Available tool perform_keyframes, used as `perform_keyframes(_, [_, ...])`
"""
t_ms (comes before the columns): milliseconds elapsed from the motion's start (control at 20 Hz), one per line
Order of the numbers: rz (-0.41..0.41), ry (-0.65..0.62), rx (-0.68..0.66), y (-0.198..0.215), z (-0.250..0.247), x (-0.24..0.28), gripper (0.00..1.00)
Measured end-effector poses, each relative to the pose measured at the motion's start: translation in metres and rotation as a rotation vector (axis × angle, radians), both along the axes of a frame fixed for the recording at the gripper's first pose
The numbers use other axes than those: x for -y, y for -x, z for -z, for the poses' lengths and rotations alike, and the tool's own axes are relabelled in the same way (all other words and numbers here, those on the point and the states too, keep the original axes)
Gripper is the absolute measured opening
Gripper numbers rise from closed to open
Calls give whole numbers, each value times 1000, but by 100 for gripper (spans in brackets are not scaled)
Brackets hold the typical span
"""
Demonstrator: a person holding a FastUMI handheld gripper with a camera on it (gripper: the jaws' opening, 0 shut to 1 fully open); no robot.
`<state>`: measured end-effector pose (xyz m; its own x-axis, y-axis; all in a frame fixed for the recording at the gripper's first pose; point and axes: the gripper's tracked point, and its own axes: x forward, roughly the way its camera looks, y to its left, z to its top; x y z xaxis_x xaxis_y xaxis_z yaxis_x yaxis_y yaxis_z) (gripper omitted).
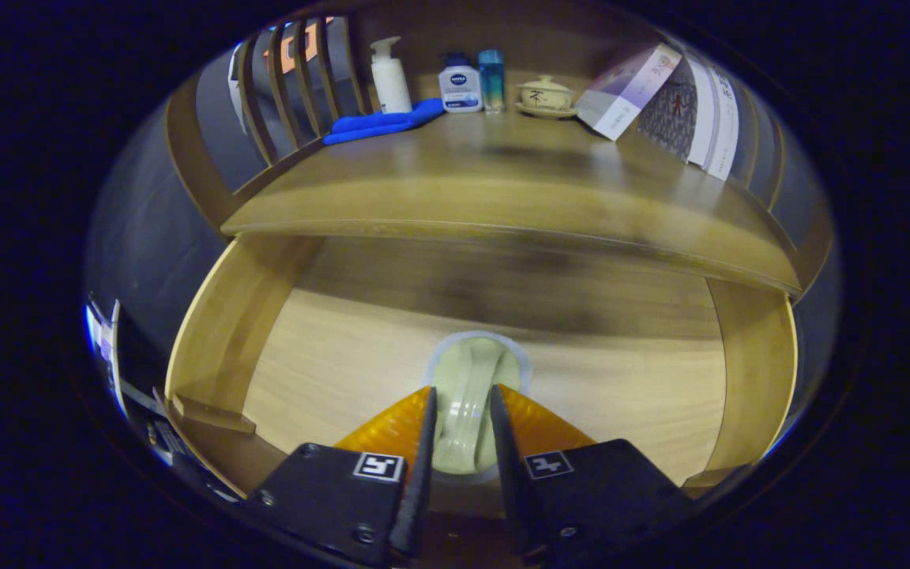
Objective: Pull open the drawer, take out the items inside it, and place them on the countertop above the cabinet.
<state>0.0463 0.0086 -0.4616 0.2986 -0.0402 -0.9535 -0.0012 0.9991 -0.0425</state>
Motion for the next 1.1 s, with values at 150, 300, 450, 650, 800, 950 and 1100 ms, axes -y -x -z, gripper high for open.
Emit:
perform_keyframes(150, [-5,15,12,-2,1,2,32])
perform_keyframes(300, [-14,11,16,-2,-1,4,23])
perform_keyframes(450, [36,-44,18,1,-9,3,18])
perform_keyframes(650, [54,-51,60,0,-39,8,18])
perform_keyframes(800, [31,-55,103,-1,-67,6,18])
perform_keyframes(950, [-4,-51,147,-4,-94,1,18])
perform_keyframes(1100, [-54,-33,207,-14,-125,-7,18])
